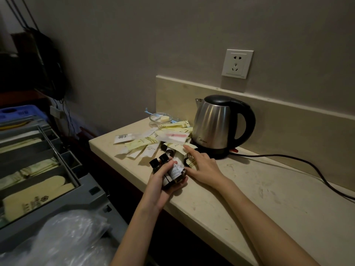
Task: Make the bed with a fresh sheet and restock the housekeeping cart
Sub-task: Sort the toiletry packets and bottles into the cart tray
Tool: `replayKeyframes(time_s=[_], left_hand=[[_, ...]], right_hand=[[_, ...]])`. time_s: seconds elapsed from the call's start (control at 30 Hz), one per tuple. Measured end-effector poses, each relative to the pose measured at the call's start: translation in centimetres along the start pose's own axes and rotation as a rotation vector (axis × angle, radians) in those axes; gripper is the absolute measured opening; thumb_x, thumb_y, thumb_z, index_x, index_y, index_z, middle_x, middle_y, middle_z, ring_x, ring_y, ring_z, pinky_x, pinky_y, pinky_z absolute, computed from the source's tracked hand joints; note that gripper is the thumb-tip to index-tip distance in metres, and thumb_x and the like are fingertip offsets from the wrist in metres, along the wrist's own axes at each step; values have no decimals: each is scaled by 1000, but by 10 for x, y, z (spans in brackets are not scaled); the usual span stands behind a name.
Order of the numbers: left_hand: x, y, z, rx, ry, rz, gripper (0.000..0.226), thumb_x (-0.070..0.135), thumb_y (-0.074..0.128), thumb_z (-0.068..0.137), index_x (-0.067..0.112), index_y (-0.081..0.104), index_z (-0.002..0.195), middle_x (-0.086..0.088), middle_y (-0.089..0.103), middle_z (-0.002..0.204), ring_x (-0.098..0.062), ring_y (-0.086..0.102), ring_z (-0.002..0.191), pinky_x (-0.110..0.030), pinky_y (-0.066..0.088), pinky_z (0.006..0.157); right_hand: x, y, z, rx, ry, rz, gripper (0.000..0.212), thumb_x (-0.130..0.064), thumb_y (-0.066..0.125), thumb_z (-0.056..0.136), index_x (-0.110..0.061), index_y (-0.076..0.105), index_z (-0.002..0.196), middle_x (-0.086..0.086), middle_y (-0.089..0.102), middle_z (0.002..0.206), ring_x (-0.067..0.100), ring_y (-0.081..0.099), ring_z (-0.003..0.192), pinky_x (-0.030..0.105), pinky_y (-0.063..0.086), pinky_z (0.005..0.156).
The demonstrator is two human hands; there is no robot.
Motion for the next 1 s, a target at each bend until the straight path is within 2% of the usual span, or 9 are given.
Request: replayKeyframes(time_s=[0.13,0.23,0.3,0.4,0.47,0.57,0.8,0.9,1.0], left_hand=[[1,-1,0,15,13,20,54,15,75,65,2,60,115,-24,64,111,-37,67,92,-61,47,92],[1,-1,-1,16,12,45,62,16,77,64,0,56,121,-26,61,114,-39,65,98,-60,48,91],[0,-1,-2,8,1,46,65,17,78,65,-1,55,122,-28,60,116,-40,64,101,-60,48,91],[0,-2,-2,4,-4,46,68,18,78,65,-3,54,124,-29,58,120,-40,63,103,-60,49,90],[0,-1,-3,-7,-4,49,66,19,77,66,-3,54,124,-28,59,118,-39,63,102,-61,48,90],[-1,0,-1,-44,-11,59,64,19,76,67,-2,54,123,-27,60,115,-38,63,100,-62,46,92],[-2,1,5,-110,-42,77,63,17,76,66,-2,55,122,-21,63,106,-35,65,94,-61,47,92],[-3,0,6,-115,-63,103,65,17,76,66,-4,54,123,-25,60,112,-36,63,98,-59,50,88],[-3,1,-6,-132,-83,130,61,19,75,68,-3,56,121,-27,61,115,-37,64,97,-58,52,84]], right_hand=[[-1,-1,6,45,-30,-13,60,-49,55,88,-46,23,139,-11,38,140,17,44,116,40,41,93],[-1,-3,-3,67,-100,-58,48,-42,55,90,-40,33,133,-11,40,135,17,49,106,35,47,83],[3,-4,-7,65,-80,-60,52,-35,56,91,-40,29,135,-8,47,129,15,50,100,33,47,79],[5,0,-8,33,-28,-133,69,-33,53,93,-53,9,142,2,53,115,12,46,89,31,46,76],[-3,2,-8,29,-79,-147,67,-32,53,94,-54,11,142,-3,51,126,12,45,91,28,45,76],[-12,0,-11,30,-127,-121,57,-29,55,94,-42,27,142,-11,41,138,13,44,98,27,44,79],[-12,-23,-35,92,2,86,60,-7,53,92,-37,34,140,-9,45,133,7,44,113,25,41,95],[-15,-41,-56,136,54,190,44,-13,52,95,-34,45,133,-14,46,131,3,42,117,28,39,101],[-28,-56,-79,192,22,256,27,-22,53,95,-33,55,120,-22,47,120,-2,46,110,26,41,98]])
Point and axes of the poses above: each hand's wrist, its own z-axis towards the middle knuckle, its own y-axis out of the palm, x = y × z, the point moved 8 cm from there along z, towards the middle knuckle
